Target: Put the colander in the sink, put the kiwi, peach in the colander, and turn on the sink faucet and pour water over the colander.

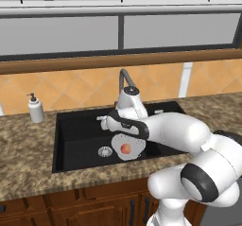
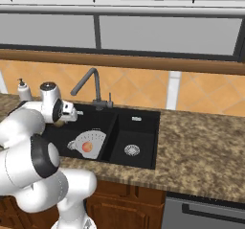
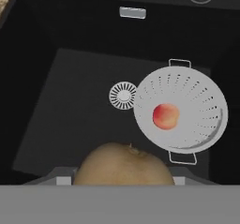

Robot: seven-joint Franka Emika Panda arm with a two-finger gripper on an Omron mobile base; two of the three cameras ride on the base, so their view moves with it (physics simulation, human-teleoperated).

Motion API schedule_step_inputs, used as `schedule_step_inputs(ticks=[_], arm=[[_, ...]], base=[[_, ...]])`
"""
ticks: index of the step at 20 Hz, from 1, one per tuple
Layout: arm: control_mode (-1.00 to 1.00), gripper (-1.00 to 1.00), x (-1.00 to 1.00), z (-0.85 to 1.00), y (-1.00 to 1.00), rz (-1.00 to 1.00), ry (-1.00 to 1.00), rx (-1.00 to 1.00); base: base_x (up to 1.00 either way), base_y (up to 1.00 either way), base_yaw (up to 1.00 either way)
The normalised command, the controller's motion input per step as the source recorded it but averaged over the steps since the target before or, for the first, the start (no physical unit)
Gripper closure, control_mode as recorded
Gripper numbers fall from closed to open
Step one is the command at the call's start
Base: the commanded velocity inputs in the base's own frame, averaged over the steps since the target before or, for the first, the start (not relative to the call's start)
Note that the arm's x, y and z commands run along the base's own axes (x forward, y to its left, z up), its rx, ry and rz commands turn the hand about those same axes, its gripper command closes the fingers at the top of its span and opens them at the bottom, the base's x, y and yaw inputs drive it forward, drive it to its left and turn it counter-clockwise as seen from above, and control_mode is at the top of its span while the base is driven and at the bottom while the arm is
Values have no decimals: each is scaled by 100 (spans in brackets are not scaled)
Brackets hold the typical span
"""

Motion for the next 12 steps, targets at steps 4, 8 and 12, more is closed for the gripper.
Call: schedule_step_inputs(ticks=[4, 8, 12], arm=[[-100, 100, 14, -7, -22, 1, 0, 0], [-100, 100, 8, -15, -35, 3, 0, 1], [-100, 100, 19, -23, -9, 0, 0, 0]], base=[[0, 0, 0], [0, 0, 0], [0, 0, 0]])
